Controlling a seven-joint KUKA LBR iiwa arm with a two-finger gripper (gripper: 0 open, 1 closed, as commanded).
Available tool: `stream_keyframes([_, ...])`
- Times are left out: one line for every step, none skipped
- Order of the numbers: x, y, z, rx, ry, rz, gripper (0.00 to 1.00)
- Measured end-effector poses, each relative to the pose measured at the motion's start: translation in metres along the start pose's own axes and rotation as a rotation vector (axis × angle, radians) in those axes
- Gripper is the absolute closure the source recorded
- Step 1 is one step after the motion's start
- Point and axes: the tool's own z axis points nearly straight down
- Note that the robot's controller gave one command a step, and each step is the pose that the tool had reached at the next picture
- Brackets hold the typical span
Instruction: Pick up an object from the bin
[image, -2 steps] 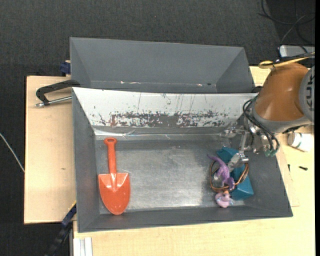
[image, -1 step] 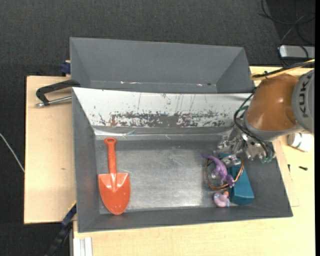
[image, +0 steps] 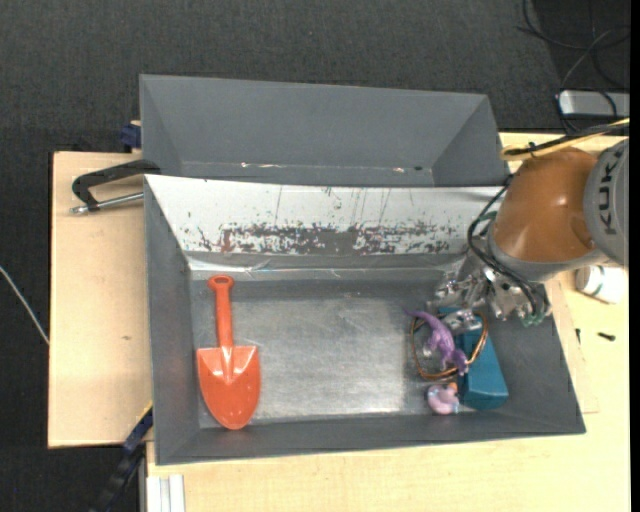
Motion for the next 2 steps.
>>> stream_keyframes([0.006,-0.003,-0.044,0.000,0.000,-0.007,1.00])
stream_keyframes([0.020,0.009,-0.061,0.010,-0.021,0.178,1.00])
